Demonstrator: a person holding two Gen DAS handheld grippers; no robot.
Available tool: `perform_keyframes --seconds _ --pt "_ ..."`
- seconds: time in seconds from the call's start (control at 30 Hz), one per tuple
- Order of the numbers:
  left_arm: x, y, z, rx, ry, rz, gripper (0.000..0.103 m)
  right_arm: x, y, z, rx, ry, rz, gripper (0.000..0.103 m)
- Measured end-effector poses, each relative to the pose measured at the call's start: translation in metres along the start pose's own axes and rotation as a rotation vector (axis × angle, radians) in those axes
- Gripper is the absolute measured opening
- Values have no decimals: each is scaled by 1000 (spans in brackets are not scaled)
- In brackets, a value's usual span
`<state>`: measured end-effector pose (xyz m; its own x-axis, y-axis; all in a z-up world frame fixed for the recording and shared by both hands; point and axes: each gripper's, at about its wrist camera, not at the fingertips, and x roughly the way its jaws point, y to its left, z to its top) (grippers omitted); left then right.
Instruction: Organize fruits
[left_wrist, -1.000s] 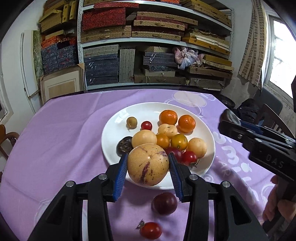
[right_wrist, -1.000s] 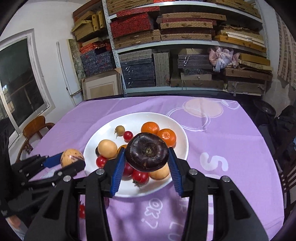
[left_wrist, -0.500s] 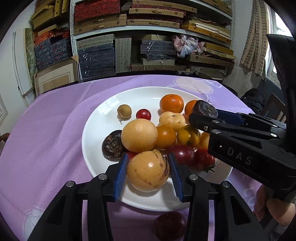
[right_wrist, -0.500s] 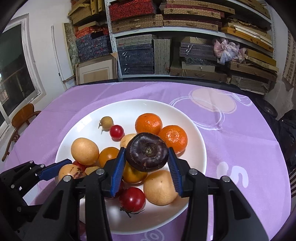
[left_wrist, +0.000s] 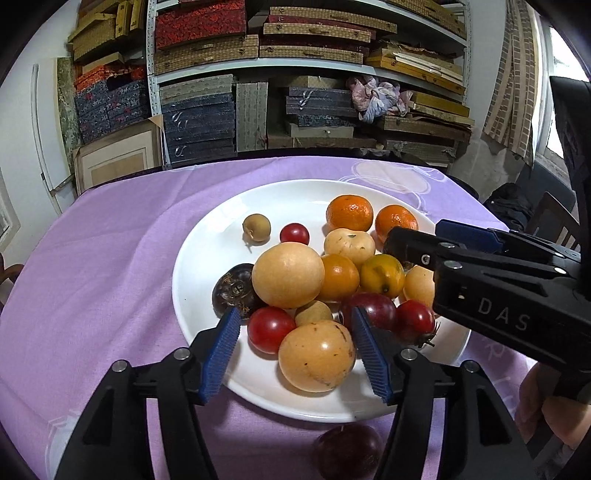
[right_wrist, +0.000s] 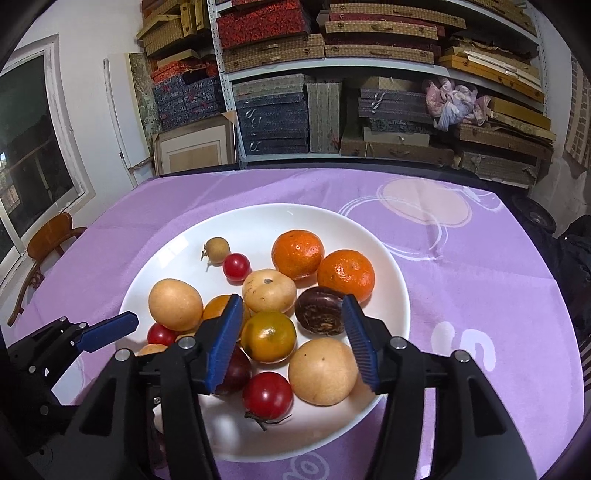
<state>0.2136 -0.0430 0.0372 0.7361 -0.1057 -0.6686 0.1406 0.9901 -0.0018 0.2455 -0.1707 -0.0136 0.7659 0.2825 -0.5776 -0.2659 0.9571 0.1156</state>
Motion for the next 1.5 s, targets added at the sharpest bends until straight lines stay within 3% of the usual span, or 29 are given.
perform_keyframes --seconds 0.27,0.33,0.57,0.7,0.9,1.17,1.5 --pt "-40 19 9 -47 -68 -22 69 -58 13 8 -5 -99 34 63" --pt "-56 29 8 -58 -83 -8 70 -76 18 4 -16 -122 42 69" --pt "-92 54 -23 -24 -50 71 71 -115 27 -31 -80 -102 23 70" --pt "-101 59 -52 -23 -1 59 71 -120 25 -63 -86 -56 24 70" --pt "-99 30 -84 35 36 31 71 -111 28 -96 -80 9 55 71" --pt "-81 1 -89 77 52 32 71 -111 19 -97 -48 5 69 77" --pt "-68 9 -90 40 80 36 72 -107 14 -95 -29 16 71 78"
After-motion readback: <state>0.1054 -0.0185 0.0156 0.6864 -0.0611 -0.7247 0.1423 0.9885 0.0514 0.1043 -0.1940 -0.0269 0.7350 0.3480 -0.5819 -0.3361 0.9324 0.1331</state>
